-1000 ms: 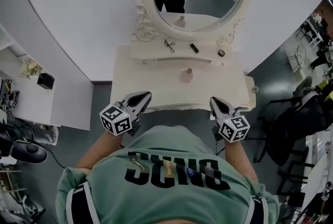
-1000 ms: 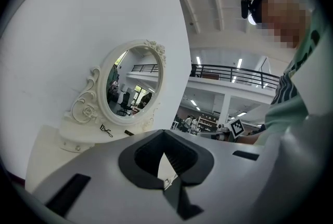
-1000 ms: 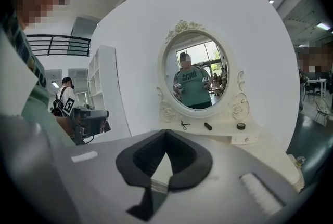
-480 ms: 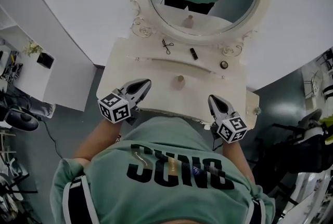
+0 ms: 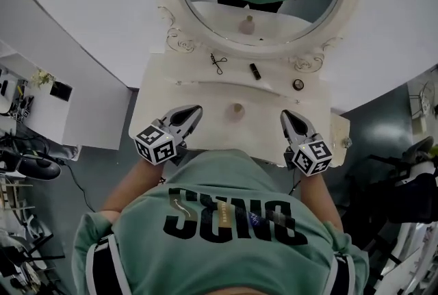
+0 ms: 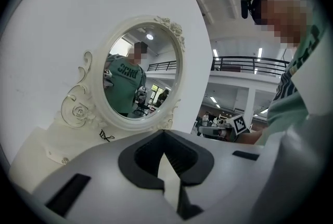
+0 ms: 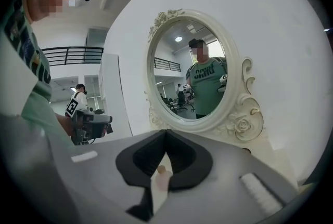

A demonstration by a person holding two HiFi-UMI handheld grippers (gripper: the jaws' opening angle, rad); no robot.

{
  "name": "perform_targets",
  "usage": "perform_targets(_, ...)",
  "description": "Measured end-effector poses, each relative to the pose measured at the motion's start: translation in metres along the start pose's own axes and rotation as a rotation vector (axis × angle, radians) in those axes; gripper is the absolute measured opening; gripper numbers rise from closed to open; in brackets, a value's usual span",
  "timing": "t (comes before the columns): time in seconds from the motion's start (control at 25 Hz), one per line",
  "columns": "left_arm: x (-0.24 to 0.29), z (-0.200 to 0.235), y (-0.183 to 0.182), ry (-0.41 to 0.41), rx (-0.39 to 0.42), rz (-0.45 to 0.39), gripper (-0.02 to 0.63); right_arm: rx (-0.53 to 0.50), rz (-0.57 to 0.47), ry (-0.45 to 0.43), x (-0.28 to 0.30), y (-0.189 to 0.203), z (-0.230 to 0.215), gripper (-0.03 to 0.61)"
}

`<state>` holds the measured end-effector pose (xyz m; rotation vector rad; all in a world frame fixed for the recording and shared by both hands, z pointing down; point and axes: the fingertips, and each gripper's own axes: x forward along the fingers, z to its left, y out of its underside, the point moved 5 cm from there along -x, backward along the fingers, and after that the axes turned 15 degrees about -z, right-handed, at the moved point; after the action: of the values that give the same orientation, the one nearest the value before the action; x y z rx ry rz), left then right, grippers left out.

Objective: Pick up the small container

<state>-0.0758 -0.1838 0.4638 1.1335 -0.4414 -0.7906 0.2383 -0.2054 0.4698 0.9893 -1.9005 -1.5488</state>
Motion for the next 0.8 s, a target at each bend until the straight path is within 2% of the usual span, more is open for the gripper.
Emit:
perform_targets(0.24, 0.013, 0.004, -0.002, 0.029, -0.016, -0.005, 0.002, -0.025, -0.012, 0.029, -0.005, -0.006, 0.000, 0.011)
perform_targets(0.4, 0.018, -0.003, 0.004, 0.040, -0.017, 0.008, 0.002, -0.039, -0.017, -0.008, -0.008, -0.011, 0.002, 0.012)
perform_targets(0.48, 0.020, -0.005, 0.007, 0.038, -0.022, 0.011, 0.002, -0.039, -0.006, -0.046, -0.005, -0.014, 0.004, 0.134)
perform_targets(0.56, 0.021, -0.006, 0.010, 0.035, -0.024, 0.016, 0.002, -0.062, 0.010, -0.089, 0.002, -0.015, 0.006, 0.204)
perform_targets(0.8, 0.025, -0.002, 0.023, 0.010, -0.034, 0.039, 0.002, -0.107, 0.047, -0.174, 0.025, -0.008, 0.013, 0.221)
